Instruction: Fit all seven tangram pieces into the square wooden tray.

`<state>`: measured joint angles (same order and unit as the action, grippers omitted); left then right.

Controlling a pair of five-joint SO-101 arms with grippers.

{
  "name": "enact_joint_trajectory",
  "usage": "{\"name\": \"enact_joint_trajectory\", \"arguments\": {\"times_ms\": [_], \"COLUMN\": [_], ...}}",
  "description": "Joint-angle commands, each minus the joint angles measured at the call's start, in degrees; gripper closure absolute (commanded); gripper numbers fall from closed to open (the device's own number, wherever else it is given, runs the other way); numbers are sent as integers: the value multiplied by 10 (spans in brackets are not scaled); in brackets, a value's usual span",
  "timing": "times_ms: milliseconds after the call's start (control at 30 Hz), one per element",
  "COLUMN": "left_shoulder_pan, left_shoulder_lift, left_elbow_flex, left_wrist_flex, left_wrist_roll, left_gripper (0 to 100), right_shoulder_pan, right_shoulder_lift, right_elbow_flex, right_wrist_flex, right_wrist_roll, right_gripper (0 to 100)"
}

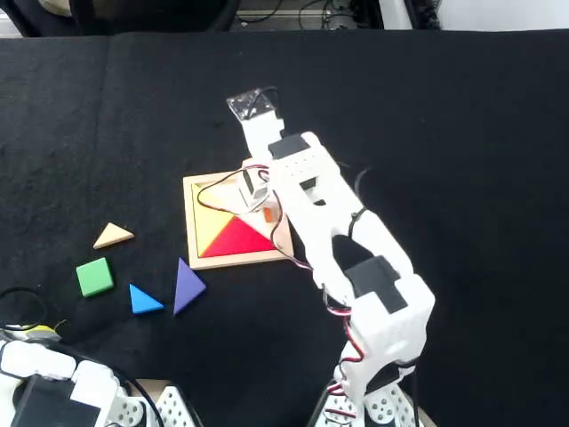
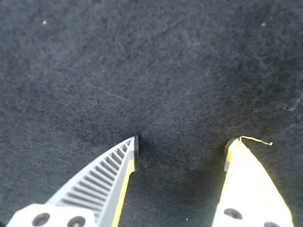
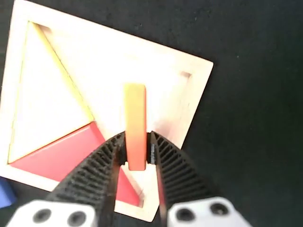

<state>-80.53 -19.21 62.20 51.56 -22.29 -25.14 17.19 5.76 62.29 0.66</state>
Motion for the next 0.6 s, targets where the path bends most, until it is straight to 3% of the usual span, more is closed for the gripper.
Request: {"name": "enact_joint_trajectory", "arguments": {"times_ms": [0, 567], "left_shoulder_pan": [2, 2], "left_shoulder_lift": [10, 10], "left_elbow_flex": [14, 14], "left_wrist_flex": [-5, -5], "left_wrist_roll": [-3, -3], "left_gripper": [698, 698], "right_shoulder_pan": [10, 15], "right_shoulder_lift": [-2, -1], "right_elbow_flex": [0, 27], "right_wrist_flex": [1, 14], "right_wrist_roll": [4, 4], "right_gripper": [988, 963]}}
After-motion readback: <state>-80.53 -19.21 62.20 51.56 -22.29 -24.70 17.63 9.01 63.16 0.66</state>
